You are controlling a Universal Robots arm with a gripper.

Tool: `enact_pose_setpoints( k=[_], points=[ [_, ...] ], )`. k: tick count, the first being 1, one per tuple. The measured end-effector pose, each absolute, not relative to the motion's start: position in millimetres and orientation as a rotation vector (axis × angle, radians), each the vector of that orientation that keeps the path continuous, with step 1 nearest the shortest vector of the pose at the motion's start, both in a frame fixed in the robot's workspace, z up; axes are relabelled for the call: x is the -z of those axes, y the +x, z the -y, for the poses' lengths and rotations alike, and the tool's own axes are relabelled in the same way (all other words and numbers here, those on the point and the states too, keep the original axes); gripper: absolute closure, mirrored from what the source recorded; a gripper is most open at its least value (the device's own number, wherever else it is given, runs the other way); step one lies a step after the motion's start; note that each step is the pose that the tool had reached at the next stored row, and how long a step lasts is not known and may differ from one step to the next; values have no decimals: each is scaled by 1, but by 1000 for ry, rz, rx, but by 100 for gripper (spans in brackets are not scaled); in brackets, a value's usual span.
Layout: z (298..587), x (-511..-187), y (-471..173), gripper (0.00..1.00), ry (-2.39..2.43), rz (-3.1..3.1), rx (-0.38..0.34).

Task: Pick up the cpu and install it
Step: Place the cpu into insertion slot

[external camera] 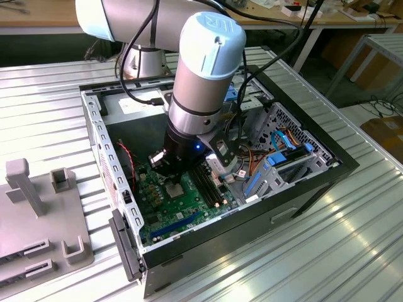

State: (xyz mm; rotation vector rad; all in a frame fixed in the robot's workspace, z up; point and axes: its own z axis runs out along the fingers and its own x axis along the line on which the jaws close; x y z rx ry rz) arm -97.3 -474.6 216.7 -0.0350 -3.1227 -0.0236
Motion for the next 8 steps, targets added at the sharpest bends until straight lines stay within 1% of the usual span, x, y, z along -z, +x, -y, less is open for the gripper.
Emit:
enact_pose_setpoints(
  k=[8],
  points=[
    [471,-214,-97,89,0,3123,32]
  ],
)
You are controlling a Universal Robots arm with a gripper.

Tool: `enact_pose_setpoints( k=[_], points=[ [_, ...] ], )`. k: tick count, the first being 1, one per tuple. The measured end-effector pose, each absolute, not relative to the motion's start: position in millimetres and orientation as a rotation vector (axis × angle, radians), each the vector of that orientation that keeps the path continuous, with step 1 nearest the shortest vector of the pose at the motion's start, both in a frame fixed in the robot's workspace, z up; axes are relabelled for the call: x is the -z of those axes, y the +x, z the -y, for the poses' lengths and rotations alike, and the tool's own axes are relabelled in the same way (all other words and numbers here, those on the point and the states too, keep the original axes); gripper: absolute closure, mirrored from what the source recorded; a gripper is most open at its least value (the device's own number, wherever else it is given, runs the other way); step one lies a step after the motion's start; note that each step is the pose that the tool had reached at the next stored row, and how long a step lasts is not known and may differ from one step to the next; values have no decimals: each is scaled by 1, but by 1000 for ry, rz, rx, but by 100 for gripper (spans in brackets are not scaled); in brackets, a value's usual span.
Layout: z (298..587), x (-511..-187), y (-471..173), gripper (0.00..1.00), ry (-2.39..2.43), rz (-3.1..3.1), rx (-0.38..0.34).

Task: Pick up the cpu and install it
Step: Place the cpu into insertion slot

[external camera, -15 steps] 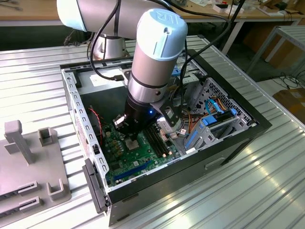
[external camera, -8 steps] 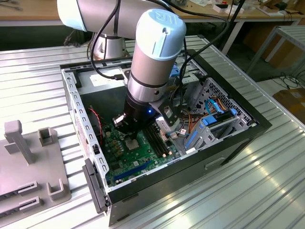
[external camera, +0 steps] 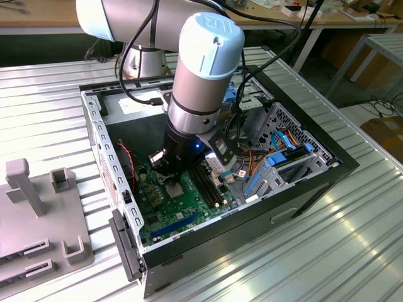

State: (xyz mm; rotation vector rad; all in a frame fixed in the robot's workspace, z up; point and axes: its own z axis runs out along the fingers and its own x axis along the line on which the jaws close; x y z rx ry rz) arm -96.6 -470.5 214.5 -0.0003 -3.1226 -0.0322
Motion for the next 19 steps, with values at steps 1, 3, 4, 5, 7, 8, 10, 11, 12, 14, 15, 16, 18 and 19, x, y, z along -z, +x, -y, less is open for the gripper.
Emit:
enact_pose_setpoints(
  k=[1,3,4,5,7,8,10,11,12,14,15,16,18,19],
  points=[
    [470,-214,-96,89,0,3122,35],
    [468,-213,-96,89,0,3122,44],
    [468,-213,-96,89,0,3122,49],
    [468,-212,-96,89,0,3122,55],
    [468,-211,-96,89,0,3122,61],
    [468,-211,-95,89,0,3122,65],
    [468,-210,-95,89,0,3122,80],
    [468,-210,-95,89,0,3122,81],
    [468,-209,-95,89,0,3122,83],
    [469,-209,-95,89,0,3122,85],
    [469,-209,-95,89,0,3122,85],
    [469,-208,-95,89,0,3122,86],
    [470,-208,-95,89,0,3122,88],
    [470,-207,-94,89,0,3121,90]
  ],
)
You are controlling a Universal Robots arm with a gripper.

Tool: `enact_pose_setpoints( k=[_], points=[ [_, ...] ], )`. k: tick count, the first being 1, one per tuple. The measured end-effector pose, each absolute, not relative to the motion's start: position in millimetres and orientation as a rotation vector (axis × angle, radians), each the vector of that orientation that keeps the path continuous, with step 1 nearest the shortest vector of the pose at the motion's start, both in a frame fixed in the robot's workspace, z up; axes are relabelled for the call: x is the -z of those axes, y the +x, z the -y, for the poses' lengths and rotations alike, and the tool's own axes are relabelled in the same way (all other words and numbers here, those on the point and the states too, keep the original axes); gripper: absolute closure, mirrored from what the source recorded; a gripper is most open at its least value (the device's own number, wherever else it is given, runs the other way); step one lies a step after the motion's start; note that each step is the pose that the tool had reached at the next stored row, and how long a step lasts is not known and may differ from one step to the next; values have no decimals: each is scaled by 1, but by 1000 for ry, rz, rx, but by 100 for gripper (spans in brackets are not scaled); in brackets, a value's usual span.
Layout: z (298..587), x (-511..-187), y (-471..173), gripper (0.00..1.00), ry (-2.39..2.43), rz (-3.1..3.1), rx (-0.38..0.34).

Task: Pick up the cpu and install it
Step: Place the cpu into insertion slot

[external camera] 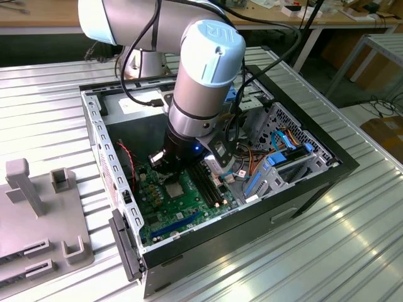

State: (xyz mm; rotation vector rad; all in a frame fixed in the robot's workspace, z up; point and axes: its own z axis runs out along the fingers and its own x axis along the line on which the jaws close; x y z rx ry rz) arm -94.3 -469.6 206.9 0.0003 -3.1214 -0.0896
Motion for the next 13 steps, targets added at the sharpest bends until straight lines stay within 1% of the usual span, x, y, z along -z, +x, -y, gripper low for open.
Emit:
enact_pose_setpoints(
  k=[13],
  points=[
    [476,-205,-93,89,0,3121,92]
  ],
)
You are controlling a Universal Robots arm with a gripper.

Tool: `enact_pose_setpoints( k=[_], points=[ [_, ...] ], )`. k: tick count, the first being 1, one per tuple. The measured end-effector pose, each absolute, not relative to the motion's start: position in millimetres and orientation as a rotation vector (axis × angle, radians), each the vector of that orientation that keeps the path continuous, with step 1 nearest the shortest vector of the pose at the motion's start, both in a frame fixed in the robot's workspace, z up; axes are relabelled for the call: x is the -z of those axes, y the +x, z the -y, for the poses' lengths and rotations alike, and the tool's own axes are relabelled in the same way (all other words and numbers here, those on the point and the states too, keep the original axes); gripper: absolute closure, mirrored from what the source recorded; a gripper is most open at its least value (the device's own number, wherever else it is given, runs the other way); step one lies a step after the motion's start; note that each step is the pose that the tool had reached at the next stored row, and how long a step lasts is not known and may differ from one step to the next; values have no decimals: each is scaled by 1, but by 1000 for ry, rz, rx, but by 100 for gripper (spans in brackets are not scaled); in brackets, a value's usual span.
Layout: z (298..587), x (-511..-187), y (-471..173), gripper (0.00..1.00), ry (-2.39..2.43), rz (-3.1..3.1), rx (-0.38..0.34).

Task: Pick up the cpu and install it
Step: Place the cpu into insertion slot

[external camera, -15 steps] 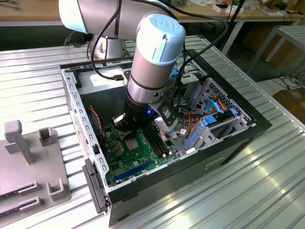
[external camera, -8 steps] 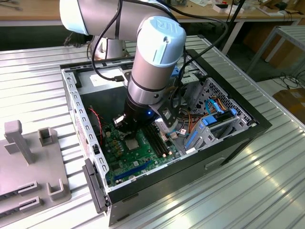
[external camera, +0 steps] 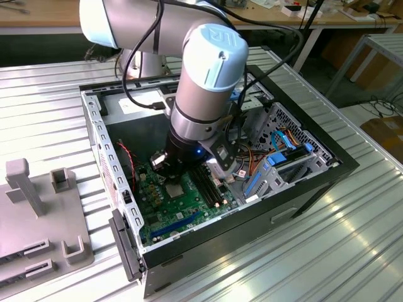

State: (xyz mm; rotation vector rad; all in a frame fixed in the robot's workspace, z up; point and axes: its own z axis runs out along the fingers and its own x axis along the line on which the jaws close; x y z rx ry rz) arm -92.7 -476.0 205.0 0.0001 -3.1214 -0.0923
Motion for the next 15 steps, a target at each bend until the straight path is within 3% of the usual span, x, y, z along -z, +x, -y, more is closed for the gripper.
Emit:
enact_pose_setpoints(
  k=[15],
  points=[
    [481,-207,-92,89,-15,3122,96]
  ],
)
